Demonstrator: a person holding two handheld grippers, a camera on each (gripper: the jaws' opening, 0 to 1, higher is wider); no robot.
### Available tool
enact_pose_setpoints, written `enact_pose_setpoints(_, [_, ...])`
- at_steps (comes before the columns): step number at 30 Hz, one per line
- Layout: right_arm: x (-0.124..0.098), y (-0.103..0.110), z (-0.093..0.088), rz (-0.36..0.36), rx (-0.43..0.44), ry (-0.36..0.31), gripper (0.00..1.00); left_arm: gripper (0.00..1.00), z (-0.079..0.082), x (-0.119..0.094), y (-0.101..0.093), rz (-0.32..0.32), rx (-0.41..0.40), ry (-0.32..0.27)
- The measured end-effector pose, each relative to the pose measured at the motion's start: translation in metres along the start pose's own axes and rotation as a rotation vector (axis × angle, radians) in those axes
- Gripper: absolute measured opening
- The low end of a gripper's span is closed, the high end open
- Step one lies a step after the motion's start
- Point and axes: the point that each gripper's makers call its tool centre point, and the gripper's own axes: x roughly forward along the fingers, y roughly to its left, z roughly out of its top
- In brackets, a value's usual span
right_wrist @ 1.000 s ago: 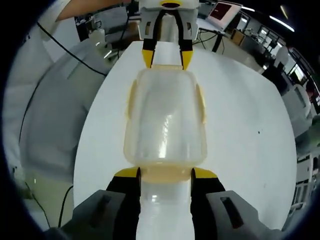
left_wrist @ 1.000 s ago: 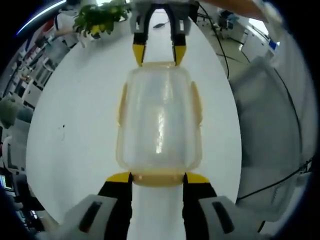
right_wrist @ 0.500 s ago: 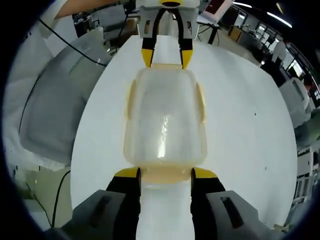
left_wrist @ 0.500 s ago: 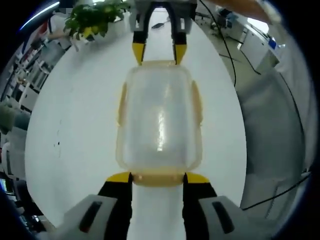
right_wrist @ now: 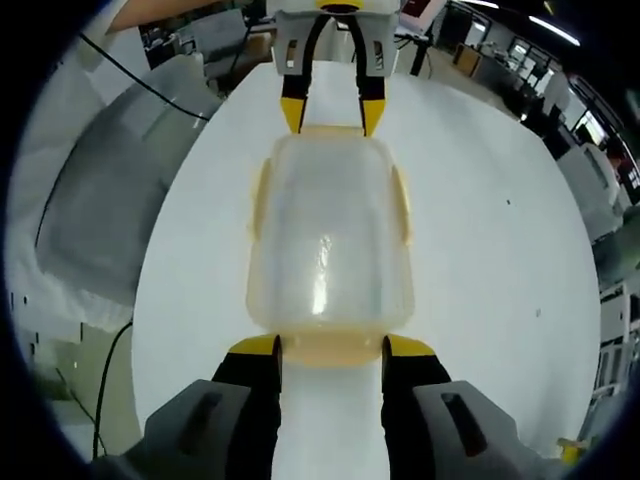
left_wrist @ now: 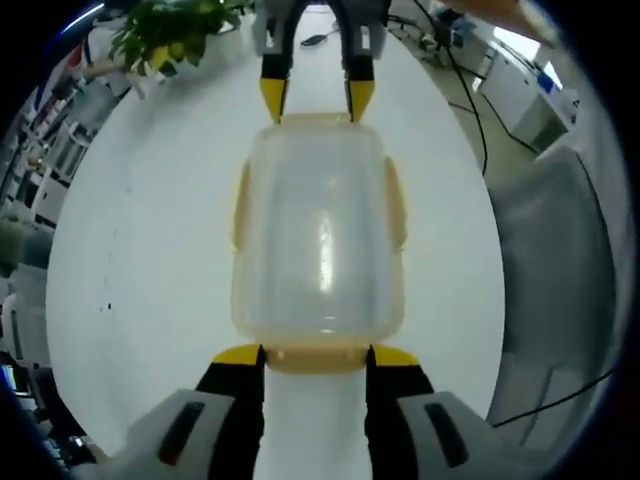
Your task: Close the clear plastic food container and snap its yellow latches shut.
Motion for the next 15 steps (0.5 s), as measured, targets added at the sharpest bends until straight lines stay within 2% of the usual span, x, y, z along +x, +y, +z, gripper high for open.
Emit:
enact_pose_setpoints(9, [0.012, 0.001, -0.005, 0.016, 0.003, 0.012, 0.35, 0.34, -0.003, 0.006, -0.002, -0.013, -0.005, 0.028])
enact_pose_setpoints(15, [0.011, -0.002, -0.004, 0.01, -0.008, 0.018, 0.35, 0.34, -0.005, 0.01, -0.001, -0.006, -0.006, 0.048])
